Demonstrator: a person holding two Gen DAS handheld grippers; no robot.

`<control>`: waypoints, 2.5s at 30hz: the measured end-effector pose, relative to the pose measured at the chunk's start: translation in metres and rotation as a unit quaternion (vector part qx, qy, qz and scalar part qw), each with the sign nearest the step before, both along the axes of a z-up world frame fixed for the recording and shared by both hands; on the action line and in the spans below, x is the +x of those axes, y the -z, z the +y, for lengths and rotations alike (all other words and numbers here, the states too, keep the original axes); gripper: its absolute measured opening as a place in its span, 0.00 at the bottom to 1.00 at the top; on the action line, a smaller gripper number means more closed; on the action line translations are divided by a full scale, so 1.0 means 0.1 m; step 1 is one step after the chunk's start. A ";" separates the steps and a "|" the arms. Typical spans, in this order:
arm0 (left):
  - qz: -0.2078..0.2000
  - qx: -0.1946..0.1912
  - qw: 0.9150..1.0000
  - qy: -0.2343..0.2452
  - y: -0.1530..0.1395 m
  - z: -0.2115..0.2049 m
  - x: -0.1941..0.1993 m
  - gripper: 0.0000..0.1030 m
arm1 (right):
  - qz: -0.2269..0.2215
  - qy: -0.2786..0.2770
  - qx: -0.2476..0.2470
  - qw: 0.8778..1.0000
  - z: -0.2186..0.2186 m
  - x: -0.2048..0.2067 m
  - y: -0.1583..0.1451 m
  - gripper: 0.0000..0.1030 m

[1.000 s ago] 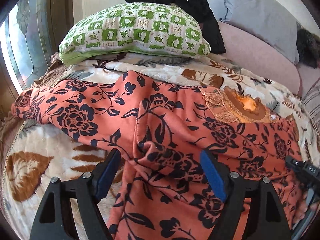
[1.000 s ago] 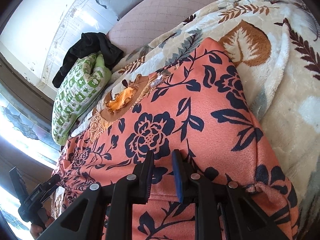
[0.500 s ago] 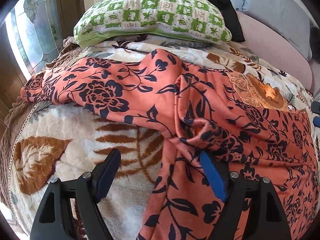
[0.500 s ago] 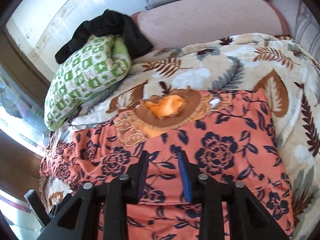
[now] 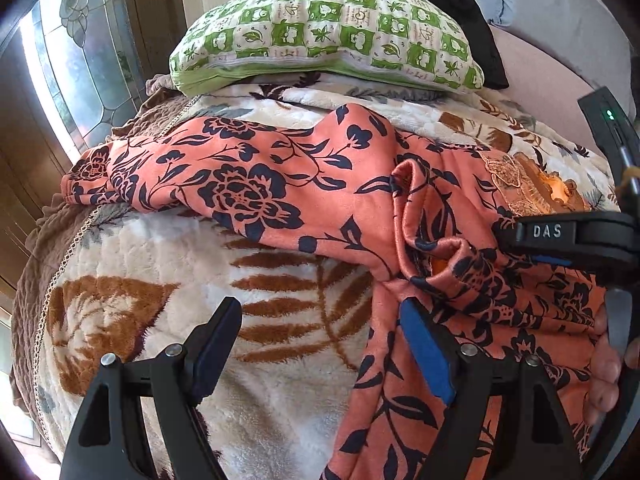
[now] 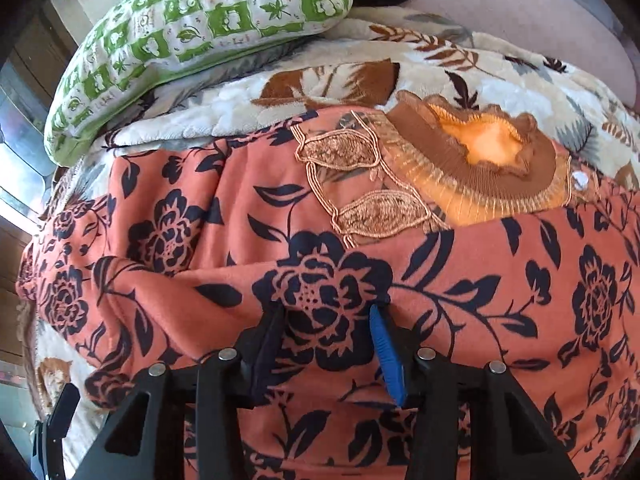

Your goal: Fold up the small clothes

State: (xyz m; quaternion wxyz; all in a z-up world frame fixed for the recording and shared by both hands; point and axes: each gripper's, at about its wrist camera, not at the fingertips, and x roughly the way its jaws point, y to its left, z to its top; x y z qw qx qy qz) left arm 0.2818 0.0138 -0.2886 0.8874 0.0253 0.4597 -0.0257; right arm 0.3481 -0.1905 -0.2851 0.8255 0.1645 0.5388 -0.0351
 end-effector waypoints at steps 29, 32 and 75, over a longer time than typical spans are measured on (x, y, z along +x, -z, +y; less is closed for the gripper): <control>0.033 -0.022 0.999 -0.010 0.11 0.14 0.11 0.80 | -0.025 -0.025 0.074 0.997 -0.06 -0.01 -0.07 0.50; 0.015 -0.042 0.998 -0.041 0.01 0.29 0.18 0.80 | -0.065 -0.024 0.100 0.993 -0.24 -0.16 -0.19 0.50; 0.014 -0.413 0.852 -0.322 -0.06 2.83 0.87 0.90 | -0.208 -0.023 0.256 0.944 -1.59 -1.47 0.50 0.47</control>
